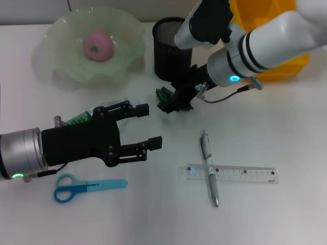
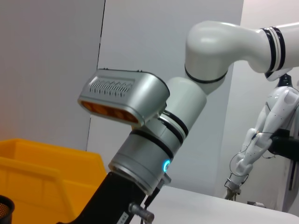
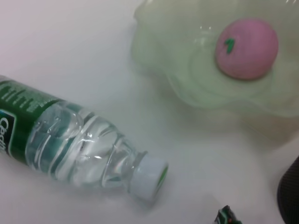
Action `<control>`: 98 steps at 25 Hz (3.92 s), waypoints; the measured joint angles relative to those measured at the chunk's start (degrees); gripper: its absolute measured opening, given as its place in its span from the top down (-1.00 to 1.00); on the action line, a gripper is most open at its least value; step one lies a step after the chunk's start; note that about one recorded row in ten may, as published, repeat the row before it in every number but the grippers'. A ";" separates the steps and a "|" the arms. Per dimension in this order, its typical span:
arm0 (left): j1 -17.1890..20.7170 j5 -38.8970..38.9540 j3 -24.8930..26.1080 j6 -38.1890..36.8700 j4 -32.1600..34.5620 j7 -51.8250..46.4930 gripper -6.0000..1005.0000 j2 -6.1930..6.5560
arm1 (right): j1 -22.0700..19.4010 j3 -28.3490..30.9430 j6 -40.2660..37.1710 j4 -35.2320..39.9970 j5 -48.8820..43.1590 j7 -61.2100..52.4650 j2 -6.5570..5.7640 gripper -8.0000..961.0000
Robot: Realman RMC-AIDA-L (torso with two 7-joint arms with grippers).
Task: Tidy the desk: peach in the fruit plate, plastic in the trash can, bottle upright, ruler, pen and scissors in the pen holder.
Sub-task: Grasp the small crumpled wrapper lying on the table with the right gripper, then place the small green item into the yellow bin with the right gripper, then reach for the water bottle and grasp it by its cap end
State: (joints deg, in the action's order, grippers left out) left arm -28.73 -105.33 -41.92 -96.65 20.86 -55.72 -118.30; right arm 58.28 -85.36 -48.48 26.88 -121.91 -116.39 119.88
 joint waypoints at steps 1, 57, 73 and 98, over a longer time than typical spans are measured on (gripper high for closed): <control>0.03 0.01 0.00 -0.01 -0.03 0.00 -0.47 0.00 | -0.03 -0.73 0.36 -0.14 0.52 0.01 0.00 -0.57; -0.60 0.10 0.01 -1.79 0.50 0.03 -0.40 -0.06 | -28.24 38.89 -19.90 -4.37 61.29 69.49 -0.58 0.96; -0.48 0.26 0.00 -1.87 0.50 -0.09 -0.38 -0.09 | -22.87 38.47 -2.13 -4.87 61.07 70.58 -0.73 0.61; -3.32 2.22 0.51 2.06 0.61 -4.08 -0.35 -0.07 | -34.71 40.88 -52.98 -0.39 34.72 47.93 -9.13 -0.55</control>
State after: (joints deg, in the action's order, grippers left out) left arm -32.05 -103.11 -41.41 -94.59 21.47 -59.80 -118.37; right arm 23.56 -44.48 -101.46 26.49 -87.19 -68.46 110.75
